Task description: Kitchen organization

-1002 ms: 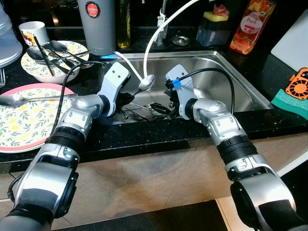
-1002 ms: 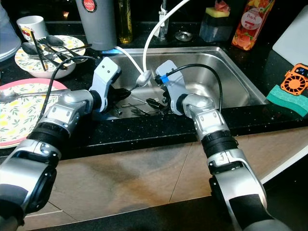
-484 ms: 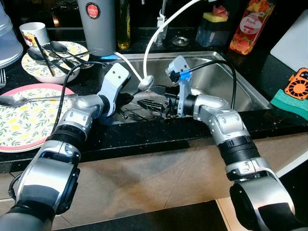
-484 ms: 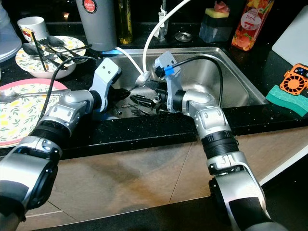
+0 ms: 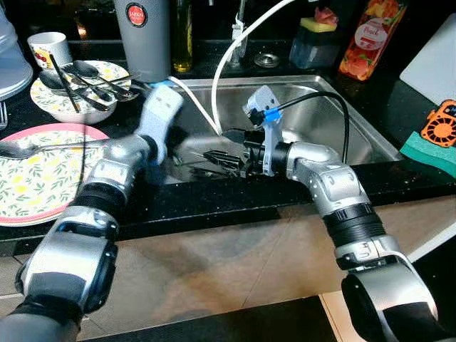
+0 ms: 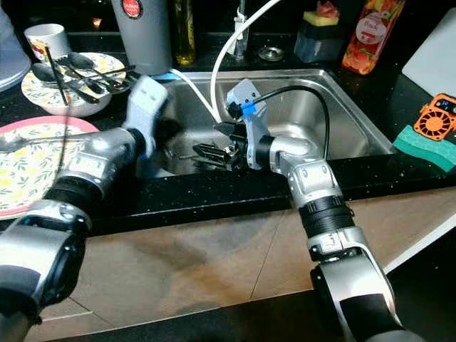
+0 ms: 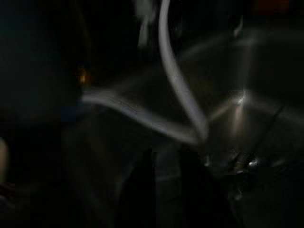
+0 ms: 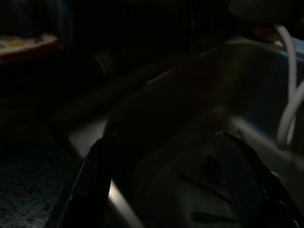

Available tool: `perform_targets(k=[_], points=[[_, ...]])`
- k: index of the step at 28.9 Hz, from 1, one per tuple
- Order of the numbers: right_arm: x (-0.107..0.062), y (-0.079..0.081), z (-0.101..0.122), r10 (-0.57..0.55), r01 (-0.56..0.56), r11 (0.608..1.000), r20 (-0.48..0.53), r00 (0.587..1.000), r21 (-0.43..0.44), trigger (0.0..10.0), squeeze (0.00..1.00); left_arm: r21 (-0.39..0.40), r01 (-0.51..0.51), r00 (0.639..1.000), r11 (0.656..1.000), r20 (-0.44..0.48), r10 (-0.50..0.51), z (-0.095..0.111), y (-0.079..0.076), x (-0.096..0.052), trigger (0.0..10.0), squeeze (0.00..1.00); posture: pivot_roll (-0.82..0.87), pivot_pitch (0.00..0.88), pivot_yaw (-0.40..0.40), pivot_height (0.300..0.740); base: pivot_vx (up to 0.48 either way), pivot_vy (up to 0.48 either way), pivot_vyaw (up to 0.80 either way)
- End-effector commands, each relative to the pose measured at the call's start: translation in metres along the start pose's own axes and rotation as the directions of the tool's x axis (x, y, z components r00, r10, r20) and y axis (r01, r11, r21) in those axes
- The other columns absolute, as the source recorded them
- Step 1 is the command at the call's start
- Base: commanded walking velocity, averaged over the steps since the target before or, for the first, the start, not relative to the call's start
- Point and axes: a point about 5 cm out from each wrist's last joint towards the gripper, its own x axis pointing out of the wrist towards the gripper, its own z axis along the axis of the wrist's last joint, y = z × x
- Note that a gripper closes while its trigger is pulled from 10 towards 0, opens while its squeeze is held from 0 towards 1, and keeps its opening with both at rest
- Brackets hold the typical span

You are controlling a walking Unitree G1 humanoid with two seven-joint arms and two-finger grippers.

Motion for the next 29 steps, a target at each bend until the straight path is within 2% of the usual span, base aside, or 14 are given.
perform_targets(k=[1, 3, 4, 6, 7, 8, 14, 16, 17, 19, 20, 26, 27, 29], points=[[0.0, 0.002, -0.007, 0.004, -0.004, 1.0, -0.029, 1.0, 0.008, 10.0, 0.0, 0.025, 0.077, 0.997, 0.997, 0.01, -0.078, 0.005, -0.003, -0.011, 10.0, 0.0, -0.02, 0.177, -0.018, 0.74, 0.0, 0.0, 0.0], [0.0, 0.002, -0.007, 0.004, -0.003, 1.0, -0.031, 1.0, 0.009, 10.0, 0.0, 0.157, 0.068, 0.997, 0.985, -0.053, -0.06, 0.005, 0.001, -0.026, 10.0, 0.0, -0.02, 0.177, -0.019, 0.74, 0.0, 0.0, 0.0], [0.001, 0.002, -0.008, 0.004, -0.003, 1.0, -0.03, 1.0, 0.011, 10.0, 0.0, 0.221, 0.02, 0.996, 0.975, -0.092, 0.0, 0.007, 0.01, -0.037, 10.0, 0.0, -0.02, 0.177, -0.024, 0.74, 0.0, 0.0, 0.0], [0.001, 0.001, -0.008, 0.004, -0.004, 1.0, -0.03, 1.0, 0.014, 10.0, 0.0, 0.253, -0.032, 0.994, 0.967, -0.098, 0.058, 0.012, 0.021, -0.051, 10.0, 0.0, -0.01, 0.178, -0.028, 0.74, 0.0, 0.0, 0.0], [0.001, 0.001, -0.008, 0.004, -0.004, 1.0, -0.03, 1.0, 0.014, 10.0, 0.0, 0.253, -0.032, 0.994, 0.967, -0.098, 0.058, 0.012, 0.021, -0.051, 10.0, 0.0, -0.01, 0.178, -0.028, 0.74, 0.0, 0.0, 0.0], [0.002, 0.001, -0.009, 0.006, -0.005, 1.0, -0.031, 0.999, 0.017, 10.0, 0.0, 0.258, -0.019, 0.996, 0.966, -0.082, 0.041, 0.021, 0.025, -0.066, 10.0, 0.0, 0.0, 0.179, -0.033, 0.74, 0.0, 0.0, 0.0], [0.004, 0.002, -0.009, 0.011, -0.011, 1.0, -0.031, 0.999, 0.02, 10.0, 0.0, 0.288, 0.068, 0.993, 0.955, -0.108, -0.039, 0.033, 0.023, -0.092, 10.0, 0.0, 0.01, 0.173, -0.048, 0.74, 0.0, 0.0, 0.0], [0.006, 0.003, -0.009, 0.016, -0.015, 1.0, -0.027, 1.0, 0.021, 10.0, 0.0, 0.328, 0.084, 0.987, 0.941, -0.157, -0.033, 0.03, 0.034, -0.106, 10.0, 0.0, 0.02, 0.171, -0.05, 0.74, 0.0, 0.0, 0.0], [0.007, 0.003, -0.008, 0.018, -0.017, 1.0, -0.025, 1.0, 0.021, 10.0, 0.0, 0.333, 0.09, 0.983, 0.939, -0.179, -0.031, 0.03, 0.04, -0.112, 10.0, 0.26, 0.02, 0.171, -0.05, 0.74, 0.0, 0.0, 0.0], [0.008, 0.003, -0.008, 0.019, -0.018, 1.0, -0.024, 1.0, 0.021, 10.0, 0.0, 0.332, 0.093, 0.981, 0.939, -0.19, -0.03, 0.029, 0.043, -0.115, 10.0, 0.26, 0.02, 0.171, -0.05, 0.74, 0.0, 0.0, 0.0], [0.008, 0.003, -0.008, 0.02, -0.019, 1.0, -0.024, 1.0, 0.02, 10.0, 0.0, 0.308, 0.109, 0.974, 0.945, -0.224, -0.039, 0.029, 0.043, -0.121, 10.0, 1.0, 0.02, 0.169, -0.053, 0.74, 0.0, 0.0, 0.0], [0.007, 0.002, -0.007, 0.021, -0.02, 1.0, -0.026, 0.999, 0.018, 10.0, 0.0, 0.283, 0.116, 0.948, 0.952, -0.318, -0.02, 0.024, 0.054, -0.132, 10.0, 0.98, 0.02, 0.167, -0.053, 0.74, 0.0, 0.0, 0.0], [0.007, 0.002, -0.007, 0.021, -0.02, 1.0, -0.027, 0.999, 0.018, 10.0, 0.0, 0.264, 0.108, 0.948, 0.958, -0.318, -0.019, 0.024, 0.057, -0.133, 10.0, 0.0, 0.01, 0.165, -0.056, 0.74, 0.0, 0.0, 0.0], [0.007, 0.001, -0.008, 0.022, -0.022, 1.0, -0.031, 0.999, 0.017, 10.0, 0.0, 0.224, 0.095, 0.935, 0.97, -0.355, -0.009, 0.018, 0.066, -0.139, 10.0, 0.0, 0.01, 0.167, -0.056, 0.74, 0.0, 0.0, 0.0]])
